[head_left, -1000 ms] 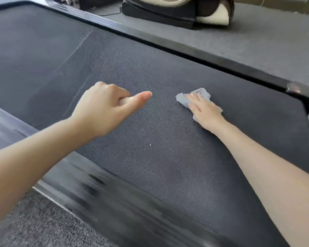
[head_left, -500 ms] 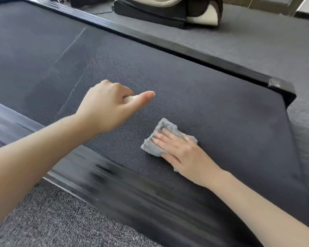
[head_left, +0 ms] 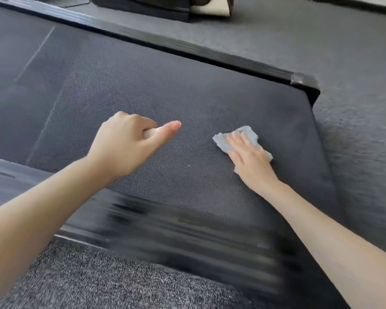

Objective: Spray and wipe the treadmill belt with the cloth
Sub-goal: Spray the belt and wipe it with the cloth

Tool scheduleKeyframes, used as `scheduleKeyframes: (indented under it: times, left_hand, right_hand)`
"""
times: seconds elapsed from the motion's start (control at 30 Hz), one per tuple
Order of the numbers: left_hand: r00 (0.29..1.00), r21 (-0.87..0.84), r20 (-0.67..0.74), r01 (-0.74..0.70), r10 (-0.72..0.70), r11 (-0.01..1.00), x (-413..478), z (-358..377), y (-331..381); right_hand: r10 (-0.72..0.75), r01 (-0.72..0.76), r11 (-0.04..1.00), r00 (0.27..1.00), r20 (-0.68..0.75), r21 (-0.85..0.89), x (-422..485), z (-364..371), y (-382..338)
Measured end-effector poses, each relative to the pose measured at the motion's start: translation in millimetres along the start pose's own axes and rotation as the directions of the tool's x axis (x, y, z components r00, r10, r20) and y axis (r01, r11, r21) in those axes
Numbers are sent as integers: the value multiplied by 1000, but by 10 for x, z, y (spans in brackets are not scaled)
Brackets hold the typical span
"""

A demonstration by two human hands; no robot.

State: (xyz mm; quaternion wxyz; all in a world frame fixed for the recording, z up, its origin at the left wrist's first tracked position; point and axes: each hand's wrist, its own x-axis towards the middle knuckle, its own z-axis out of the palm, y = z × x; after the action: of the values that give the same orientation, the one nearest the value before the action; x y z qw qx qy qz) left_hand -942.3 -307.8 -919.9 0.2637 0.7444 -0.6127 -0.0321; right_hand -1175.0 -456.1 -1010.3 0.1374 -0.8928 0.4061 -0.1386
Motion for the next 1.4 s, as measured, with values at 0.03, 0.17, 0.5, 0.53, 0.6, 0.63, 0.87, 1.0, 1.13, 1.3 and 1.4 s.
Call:
scheduleKeyframes:
  times: [0.03,0.17,0.5,0.53,0.6,0.63,0.87,1.0,1.13,1.3,1.4]
  left_hand:
    - [1000,3,4,-1,1,1000,-15,14,20]
    - [1000,12,1,5,-5,1000,-75,-8,24]
    - [999,58,-11,43,-43,997,-133,-138,-48]
    - [999,57,-2,43,-43,997,-122,-117,-31]
    - [999,58,15,31,-32,998,-109,-71,14]
    - [1000,55,27,14,-15,998,-108,-37,45]
    - [997,21,49,-52,51,998,-93,121,95]
    - [992,22,96,-86,83,996,-118,204,147]
    - [976,41,180,-132,122,990,-137,368,370]
    - [986,133,123,-126,110,983,-8,652,709]
    - [989,121,82,-132,122,984,26,779,763]
  right_hand:
    - [-86,85,996,996,31,36,53,65,-172]
    - [-433,435,900,897,86,-4,214,323,-1002]
    - [-511,518,855,840,184,14,17,427,-1155]
    - [-488,493,870,860,149,7,-32,372,-990]
    - [-412,419,907,905,102,-53,-152,246,-572]
    - [-346,353,930,935,85,-103,-224,184,-311]
    - [261,-266,962,963,-67,-69,-607,-338,922]
    - [290,-294,955,952,-95,-41,-599,-303,858]
    - [298,-299,954,954,-34,-3,-625,-377,851]
    - [267,-267,964,964,-15,7,-622,-392,841]
    - [268,-268,963,963,-32,-1,-620,-378,845]
